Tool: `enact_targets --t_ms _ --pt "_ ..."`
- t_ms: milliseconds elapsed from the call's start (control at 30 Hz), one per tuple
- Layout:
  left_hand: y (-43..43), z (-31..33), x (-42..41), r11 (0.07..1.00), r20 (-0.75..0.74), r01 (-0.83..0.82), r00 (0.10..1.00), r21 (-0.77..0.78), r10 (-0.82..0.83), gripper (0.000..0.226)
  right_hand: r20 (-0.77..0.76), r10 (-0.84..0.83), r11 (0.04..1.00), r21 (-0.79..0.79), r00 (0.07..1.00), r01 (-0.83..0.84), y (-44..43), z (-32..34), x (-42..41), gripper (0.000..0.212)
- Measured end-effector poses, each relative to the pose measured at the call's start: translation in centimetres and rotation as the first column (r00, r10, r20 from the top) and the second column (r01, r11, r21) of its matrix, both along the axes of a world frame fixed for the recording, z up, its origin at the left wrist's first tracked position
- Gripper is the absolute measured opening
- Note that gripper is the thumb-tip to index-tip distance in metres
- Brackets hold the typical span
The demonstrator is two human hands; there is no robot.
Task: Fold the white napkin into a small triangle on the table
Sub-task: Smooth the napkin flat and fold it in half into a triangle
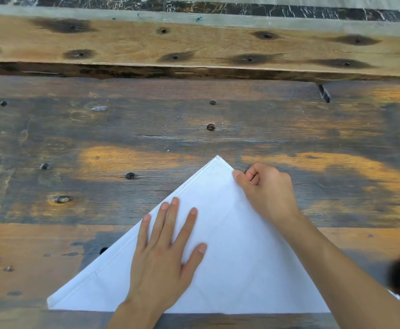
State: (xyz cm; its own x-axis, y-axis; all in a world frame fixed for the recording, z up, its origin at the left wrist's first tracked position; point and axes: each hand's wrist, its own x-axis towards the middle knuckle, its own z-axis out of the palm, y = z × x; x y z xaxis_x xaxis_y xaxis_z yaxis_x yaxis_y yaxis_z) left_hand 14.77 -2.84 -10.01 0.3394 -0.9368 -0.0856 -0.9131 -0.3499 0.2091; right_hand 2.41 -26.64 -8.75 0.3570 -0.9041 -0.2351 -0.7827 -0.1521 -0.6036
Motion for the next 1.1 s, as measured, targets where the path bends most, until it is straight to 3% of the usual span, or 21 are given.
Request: enact_targets --t_ms 667,767,833,1100 --pt "1.0 0.0 0.9 0.998 0.039 0.001 0.999 0.062 -0.003 0.068 -0.034 -0.038 0.999 0.007 0.999 0.038 0.5 0.6 0.2 0.042" --pt "1.0 0.1 0.9 0.997 0.048 -0.002 0.999 0.074 -0.002 0.068 -0.078 -0.013 0.991 -0.133 0.997 0.003 1.2 0.6 0.3 0.036" --pt "1.0 0.0 1.0 0.997 0.054 0.0 0.999 0.075 -0.004 0.068 -0.013 0.011 0.962 -0.272 1.0 -0.014 1.7 0.4 0.4 0.026" --pt "1.1 -0.3 1.1 0.998 0.053 0.005 0.999 0.064 -0.008 0.068 0.001 0.021 0.889 -0.458 1.0 -0.018 2.2 -1.3 -0.5 0.038"
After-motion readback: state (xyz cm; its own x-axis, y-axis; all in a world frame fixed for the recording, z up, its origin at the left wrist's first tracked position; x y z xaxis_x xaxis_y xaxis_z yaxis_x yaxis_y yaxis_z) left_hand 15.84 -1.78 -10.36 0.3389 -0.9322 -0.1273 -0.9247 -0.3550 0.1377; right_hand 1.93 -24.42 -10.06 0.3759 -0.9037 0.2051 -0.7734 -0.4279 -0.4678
